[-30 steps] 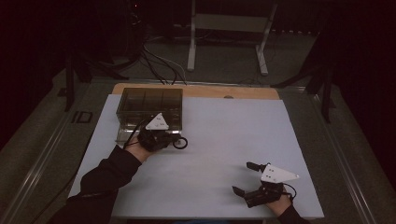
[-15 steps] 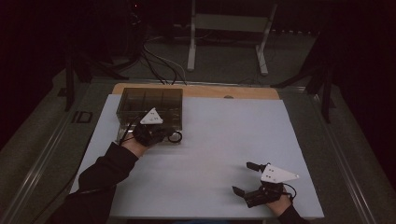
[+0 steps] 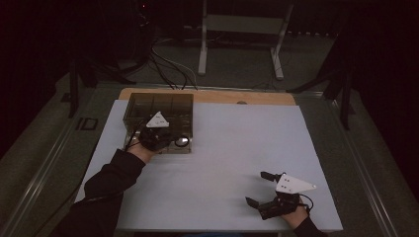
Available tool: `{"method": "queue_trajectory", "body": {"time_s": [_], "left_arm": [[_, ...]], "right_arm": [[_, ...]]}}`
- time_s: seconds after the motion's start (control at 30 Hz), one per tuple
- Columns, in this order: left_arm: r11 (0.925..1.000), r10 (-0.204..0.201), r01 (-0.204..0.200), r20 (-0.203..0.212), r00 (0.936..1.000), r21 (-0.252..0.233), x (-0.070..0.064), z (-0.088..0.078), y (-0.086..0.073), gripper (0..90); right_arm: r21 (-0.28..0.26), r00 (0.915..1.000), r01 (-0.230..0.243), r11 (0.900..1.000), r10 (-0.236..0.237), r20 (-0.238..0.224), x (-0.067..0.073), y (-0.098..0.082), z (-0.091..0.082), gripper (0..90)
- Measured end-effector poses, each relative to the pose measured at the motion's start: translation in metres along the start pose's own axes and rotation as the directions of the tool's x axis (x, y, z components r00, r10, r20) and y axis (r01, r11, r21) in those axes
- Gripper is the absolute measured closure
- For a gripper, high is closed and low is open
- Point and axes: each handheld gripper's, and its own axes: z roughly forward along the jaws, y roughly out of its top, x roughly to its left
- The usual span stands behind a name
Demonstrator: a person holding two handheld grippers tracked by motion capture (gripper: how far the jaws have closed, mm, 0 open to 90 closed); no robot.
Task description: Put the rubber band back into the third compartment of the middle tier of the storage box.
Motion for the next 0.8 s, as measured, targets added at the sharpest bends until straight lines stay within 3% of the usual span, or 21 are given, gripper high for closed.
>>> {"method": "queue_trajectory", "body": {"time_s": [0.43,0.8], "left_arm": [[0.9993,-0.022,0.024,-0.048,0.9986,0.031,0.006,0.01,-0.005,89.7],[0.9972,-0.038,0.042,-0.061,0.9974,0.062,0.009,0.016,-0.007,89.5]], "right_arm": [[-0.001,1.0,0.0,1.0,0.0,-0.001,0.0,0.0,0.0,0.0],[0.001,1.0,0.001,1.0,-0.001,0.0,0.0,0.0,0.0,0.0]]}}
